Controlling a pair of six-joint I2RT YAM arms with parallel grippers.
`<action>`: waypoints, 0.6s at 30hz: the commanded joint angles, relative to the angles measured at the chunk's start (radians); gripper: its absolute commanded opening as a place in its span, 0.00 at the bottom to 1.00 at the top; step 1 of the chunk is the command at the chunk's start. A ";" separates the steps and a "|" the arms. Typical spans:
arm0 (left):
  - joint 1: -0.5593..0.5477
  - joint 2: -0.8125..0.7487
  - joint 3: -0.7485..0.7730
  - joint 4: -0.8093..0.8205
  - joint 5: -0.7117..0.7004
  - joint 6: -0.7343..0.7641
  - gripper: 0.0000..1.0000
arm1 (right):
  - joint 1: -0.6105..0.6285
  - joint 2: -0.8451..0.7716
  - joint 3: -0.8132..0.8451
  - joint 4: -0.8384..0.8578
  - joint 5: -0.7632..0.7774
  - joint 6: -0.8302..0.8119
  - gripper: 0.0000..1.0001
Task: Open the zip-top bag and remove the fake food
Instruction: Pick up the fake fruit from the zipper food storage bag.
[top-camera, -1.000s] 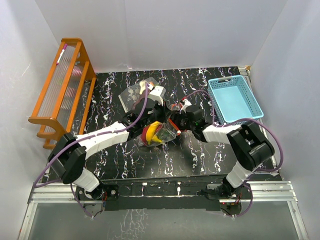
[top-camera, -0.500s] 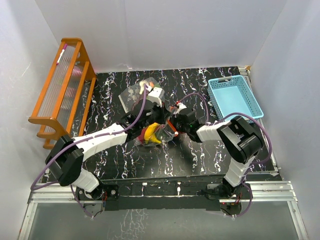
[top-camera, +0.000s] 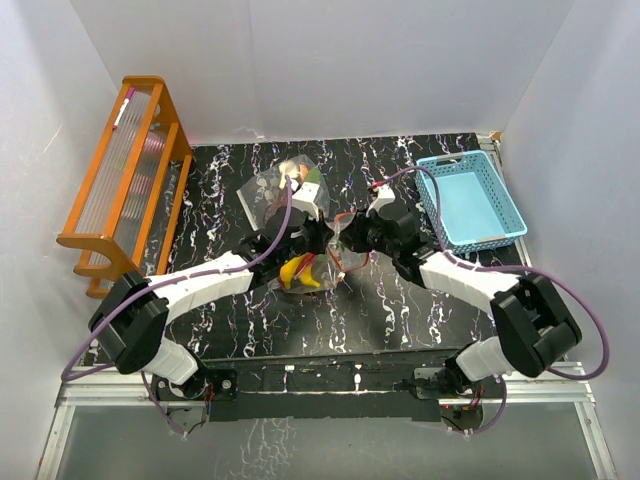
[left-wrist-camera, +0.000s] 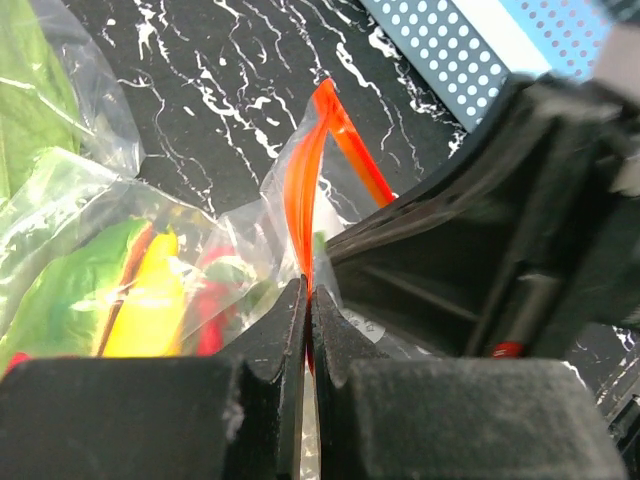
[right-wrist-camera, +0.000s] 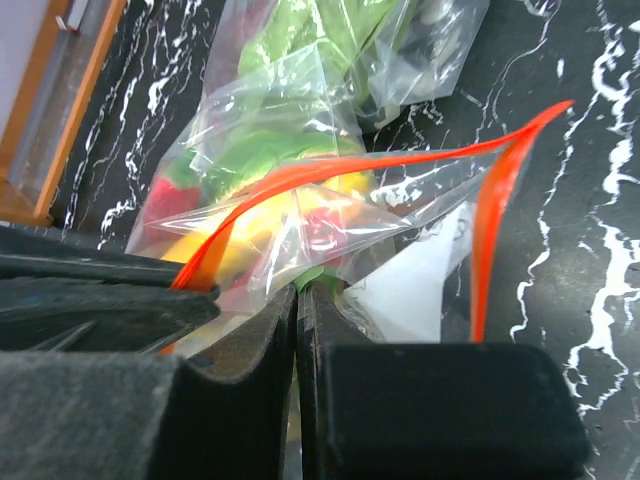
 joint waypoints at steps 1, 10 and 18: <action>0.010 -0.025 -0.028 0.017 -0.025 0.002 0.00 | -0.027 -0.098 -0.005 -0.032 0.047 -0.039 0.07; 0.023 0.010 -0.044 0.027 -0.018 -0.004 0.00 | -0.119 -0.278 0.036 -0.155 0.061 -0.080 0.07; 0.031 0.061 -0.047 0.058 0.001 -0.017 0.00 | -0.287 -0.366 0.160 -0.262 0.020 -0.128 0.07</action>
